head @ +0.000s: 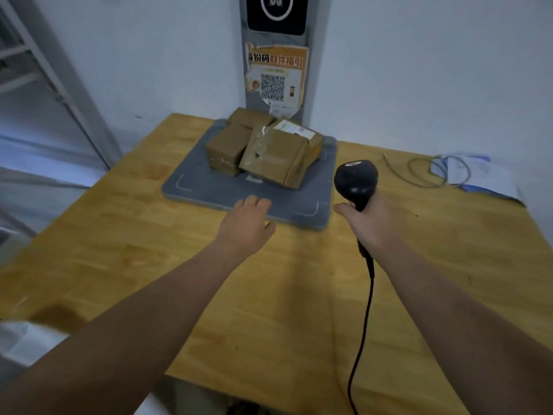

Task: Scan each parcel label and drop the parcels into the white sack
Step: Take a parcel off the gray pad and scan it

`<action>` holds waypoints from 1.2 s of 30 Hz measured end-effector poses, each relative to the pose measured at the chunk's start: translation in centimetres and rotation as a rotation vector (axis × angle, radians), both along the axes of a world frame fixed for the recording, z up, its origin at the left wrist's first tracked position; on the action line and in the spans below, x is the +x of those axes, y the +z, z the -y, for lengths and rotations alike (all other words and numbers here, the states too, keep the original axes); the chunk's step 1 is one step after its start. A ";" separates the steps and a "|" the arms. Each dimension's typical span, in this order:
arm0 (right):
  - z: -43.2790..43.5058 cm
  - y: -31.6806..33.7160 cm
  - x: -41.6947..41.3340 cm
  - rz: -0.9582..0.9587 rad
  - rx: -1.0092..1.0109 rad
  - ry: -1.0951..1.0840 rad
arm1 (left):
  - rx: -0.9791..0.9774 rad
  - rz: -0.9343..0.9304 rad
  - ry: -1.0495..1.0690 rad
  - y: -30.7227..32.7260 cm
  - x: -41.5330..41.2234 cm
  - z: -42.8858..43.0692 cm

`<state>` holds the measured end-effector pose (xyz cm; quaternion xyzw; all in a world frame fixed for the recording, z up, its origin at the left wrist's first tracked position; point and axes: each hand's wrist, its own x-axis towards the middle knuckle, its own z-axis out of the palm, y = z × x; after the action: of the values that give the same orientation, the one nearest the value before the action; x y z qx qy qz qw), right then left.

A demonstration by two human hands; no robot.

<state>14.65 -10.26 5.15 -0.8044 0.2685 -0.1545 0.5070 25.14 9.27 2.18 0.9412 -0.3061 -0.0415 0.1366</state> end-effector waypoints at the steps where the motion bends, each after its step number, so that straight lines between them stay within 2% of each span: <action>1: 0.3 0.3 1.2 0.013 -0.023 0.022 | -0.015 -0.019 0.013 -0.1 1.3 0.3; 4: 1.2 1.0 5.5 0.061 -0.079 0.041 | -0.038 -0.067 0.047 -0.3 5.5 1.1; 9: 1.8 0.1 14.9 -0.042 -0.076 0.076 | -0.115 -0.079 0.170 -1.3 15.8 2.1; 13: 2.4 -2.0 20.8 0.101 0.250 -0.039 | -0.108 -0.143 0.296 -2.7 23.5 2.7; 22: 5.7 -8.5 26.2 0.208 0.506 -0.195 | 0.090 -0.304 0.375 -6.1 35.1 4.1; 28: 5.4 -10.9 25.3 0.216 0.712 -0.198 | 0.028 -0.373 0.347 -6.9 34.7 3.9; 32: 4.8 -11.2 22.7 0.189 0.707 -0.225 | 0.039 -0.348 0.373 -6.6 30.3 2.4; 36: 3.4 -11.0 16.6 0.137 0.748 -0.260 | 0.030 -0.352 0.393 -6.7 23.5 0.9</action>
<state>31.21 -13.61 -5.81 -0.5114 0.3716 -0.1622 0.7577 48.66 8.42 -4.53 0.9629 -0.0884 -0.1816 0.1790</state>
